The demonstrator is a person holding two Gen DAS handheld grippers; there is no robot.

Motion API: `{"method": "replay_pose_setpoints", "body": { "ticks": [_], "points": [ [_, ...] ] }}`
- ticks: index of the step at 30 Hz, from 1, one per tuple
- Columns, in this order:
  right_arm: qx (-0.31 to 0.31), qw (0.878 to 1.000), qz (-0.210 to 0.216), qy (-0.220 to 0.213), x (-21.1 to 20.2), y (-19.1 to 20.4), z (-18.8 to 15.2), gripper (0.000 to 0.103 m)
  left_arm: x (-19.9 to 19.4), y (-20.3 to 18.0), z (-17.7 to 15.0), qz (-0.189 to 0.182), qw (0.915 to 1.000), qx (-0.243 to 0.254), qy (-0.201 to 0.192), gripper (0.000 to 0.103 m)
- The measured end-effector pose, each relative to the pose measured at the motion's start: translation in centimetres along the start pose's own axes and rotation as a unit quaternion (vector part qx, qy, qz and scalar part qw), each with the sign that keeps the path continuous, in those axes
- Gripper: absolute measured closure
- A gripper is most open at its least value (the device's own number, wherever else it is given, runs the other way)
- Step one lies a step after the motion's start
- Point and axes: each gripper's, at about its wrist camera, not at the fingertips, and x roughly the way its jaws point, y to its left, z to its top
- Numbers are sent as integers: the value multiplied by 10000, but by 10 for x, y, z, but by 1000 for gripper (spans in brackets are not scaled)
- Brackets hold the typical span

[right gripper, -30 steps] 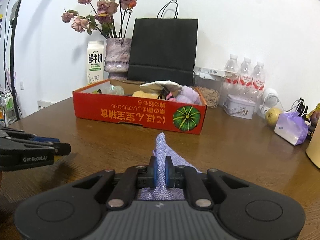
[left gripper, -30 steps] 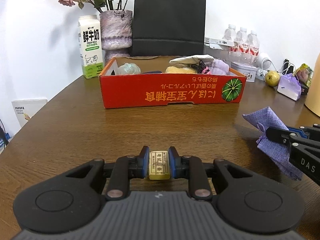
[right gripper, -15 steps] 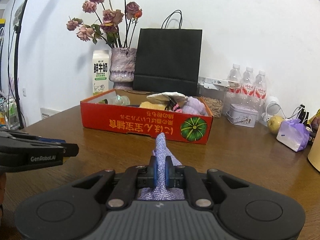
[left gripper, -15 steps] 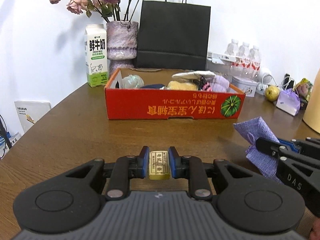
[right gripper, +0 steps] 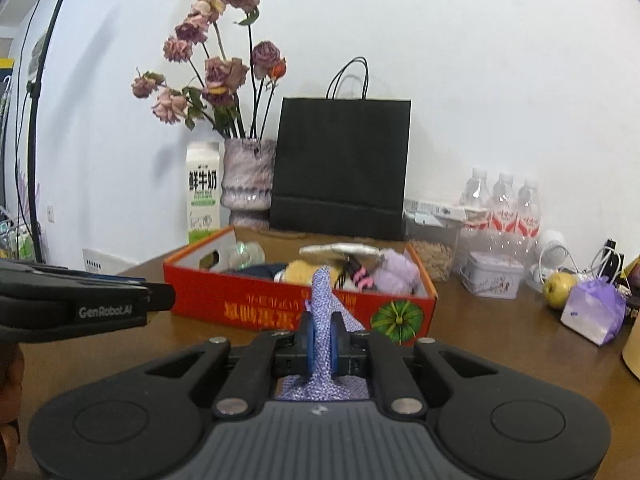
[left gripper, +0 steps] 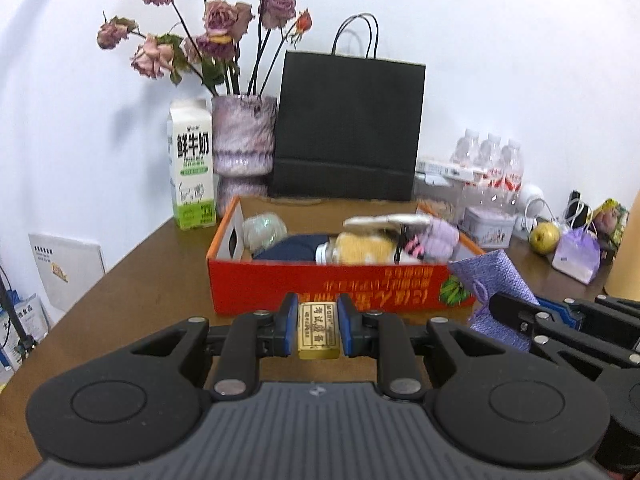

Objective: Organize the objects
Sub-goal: 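Carry the lavender pouch and wooden block with both grippers toward the box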

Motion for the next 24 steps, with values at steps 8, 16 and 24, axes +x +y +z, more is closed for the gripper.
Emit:
{"method": "replay_pose_setpoints", "body": {
  "ticks": [8, 16, 24],
  "points": [
    [46, 9999, 45, -97, 21, -1, 16, 96, 19, 0, 17, -27, 9998, -138, -116, 81],
    [127, 9995, 174, -236, 48, -4, 32, 96, 45, 7, 36, 3, 9993, -311, -205, 81],
    [240, 9988, 261, -335, 83, -12, 48, 96, 79, 14, 53, -18, 9987, -470, -218, 81]
  ]
}}
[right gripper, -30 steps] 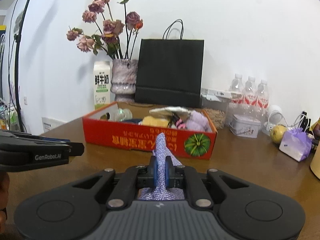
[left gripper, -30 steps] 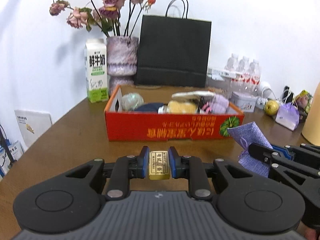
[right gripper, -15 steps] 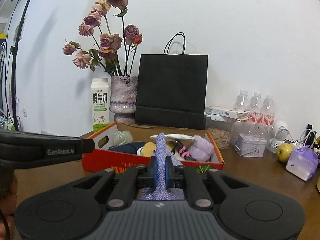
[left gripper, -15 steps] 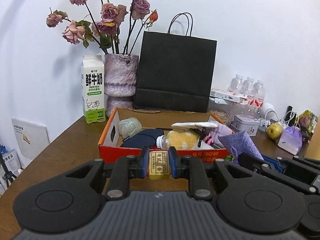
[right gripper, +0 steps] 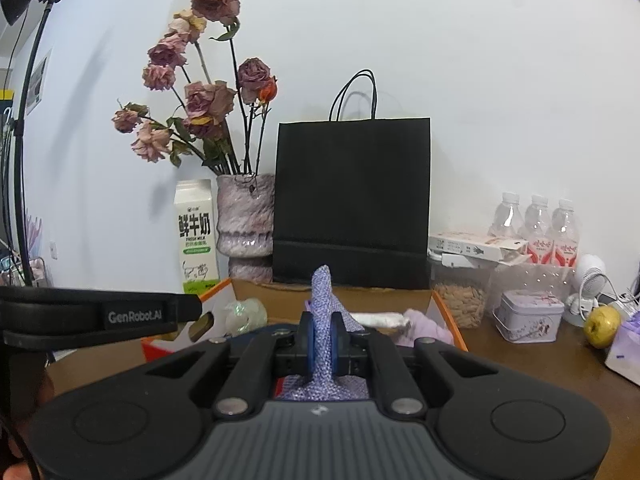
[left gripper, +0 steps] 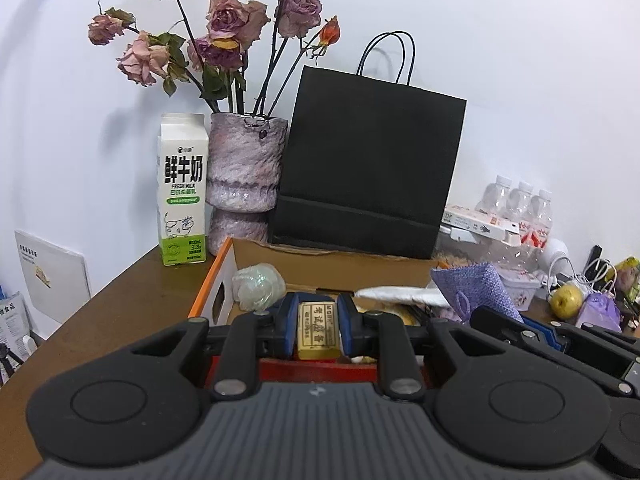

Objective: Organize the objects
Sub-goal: 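Carry the lavender pouch and wooden block with both grippers toward the box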

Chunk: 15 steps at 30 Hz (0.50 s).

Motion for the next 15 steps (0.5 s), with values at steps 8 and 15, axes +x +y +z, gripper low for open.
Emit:
{"method": "replay_pose_setpoints", "body": {
  "ticks": [8, 15],
  "points": [
    [-92, 9999, -22, -90, 36, -7, 13, 96, 37, -1, 17, -44, 9999, 5, -102, 81],
    [-180, 9998, -25, -116, 69, -11, 21, 96, 70, -3, 28, -16, 9999, 25, -126, 81]
  ]
}}
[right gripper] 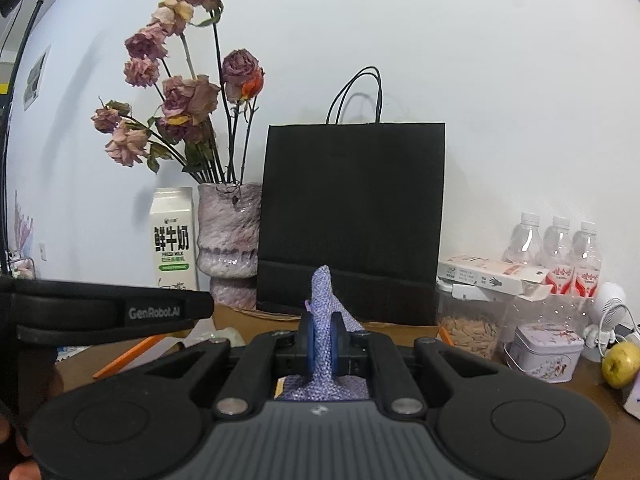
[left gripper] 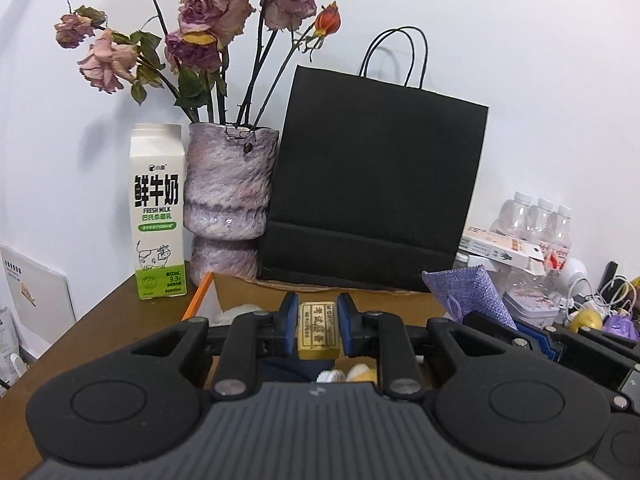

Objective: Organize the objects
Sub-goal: 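Carry the lavender pouch and wooden block with both grippers toward the box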

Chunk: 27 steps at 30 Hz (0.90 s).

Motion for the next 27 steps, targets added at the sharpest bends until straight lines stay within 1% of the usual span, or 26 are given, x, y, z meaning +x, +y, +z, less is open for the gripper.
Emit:
{"method": "replay_pose_setpoints", "body": {
  "ticks": [7, 16, 23, 25, 26, 27],
  "points": [
    [-16, 9999, -55, 91, 34, -7, 5, 96, 31, 1, 9, 87, 10000, -31, 0, 81],
    [26, 9992, -73, 392, 79, -16, 1, 96, 69, 11, 10, 223, 9996, 28, 186, 81],
    [75, 9984, -40, 552, 92, -19, -4, 95, 80, 16, 7, 301, 9988, 53, 378, 81],
    [52, 9983, -29, 575, 93, -18, -5, 92, 80, 15, 6, 318, 9987, 79, 397, 81],
    [40, 9983, -34, 583, 93, -18, -5, 91, 79, 15, 6, 338, 9986, 85, 394, 80],
    [38, 9982, -35, 595, 93, -18, -6, 89, 79, 15, 7, 366, 9986, 89, 379, 76]
  ]
}}
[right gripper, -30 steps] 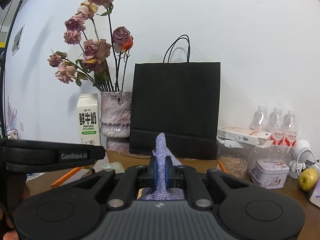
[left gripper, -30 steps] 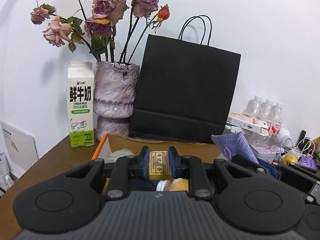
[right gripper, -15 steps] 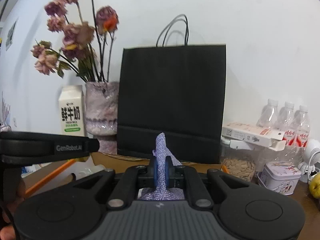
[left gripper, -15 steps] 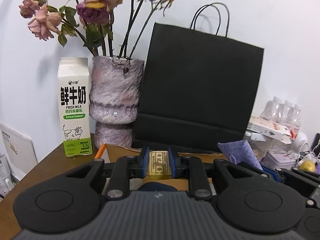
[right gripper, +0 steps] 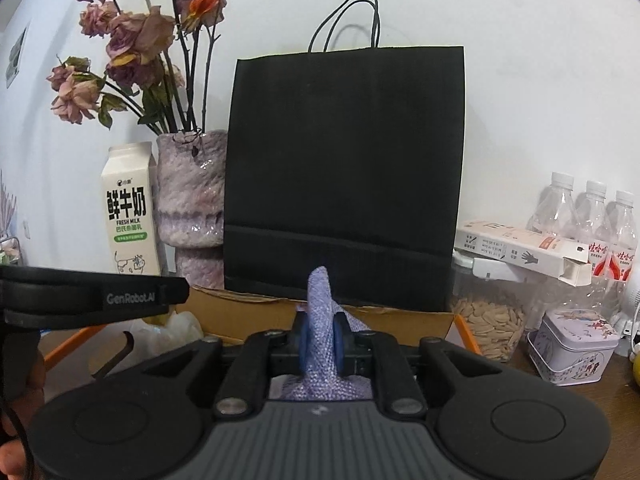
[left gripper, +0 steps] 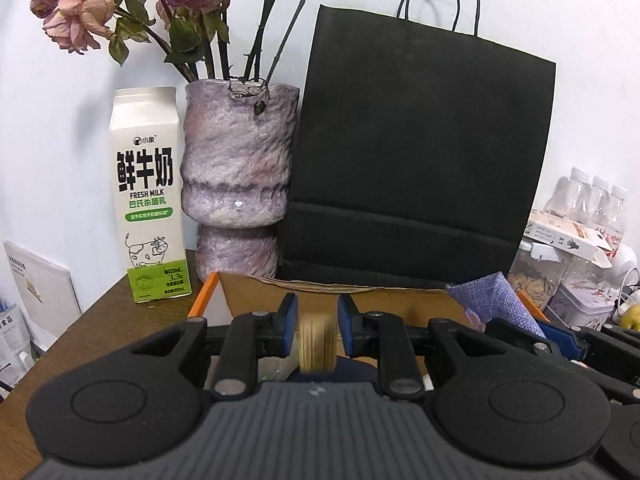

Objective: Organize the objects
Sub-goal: 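Open both grippers to drop the pouch and block into the box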

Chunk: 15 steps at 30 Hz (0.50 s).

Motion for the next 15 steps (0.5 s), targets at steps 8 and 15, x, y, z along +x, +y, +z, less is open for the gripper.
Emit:
{"method": "replay_pose_setpoints", "body": {
  "ticks": [8, 15],
  "points": [
    [246, 9995, -109, 144, 0, -10, -2, 12, -9, 6, 3, 236, 9994, -74, -235, 0],
    [333, 9990, -126, 257, -1, -13, -2, 0, -15, 8, 6, 221, 9994, -60, -272, 0]
  ]
}}
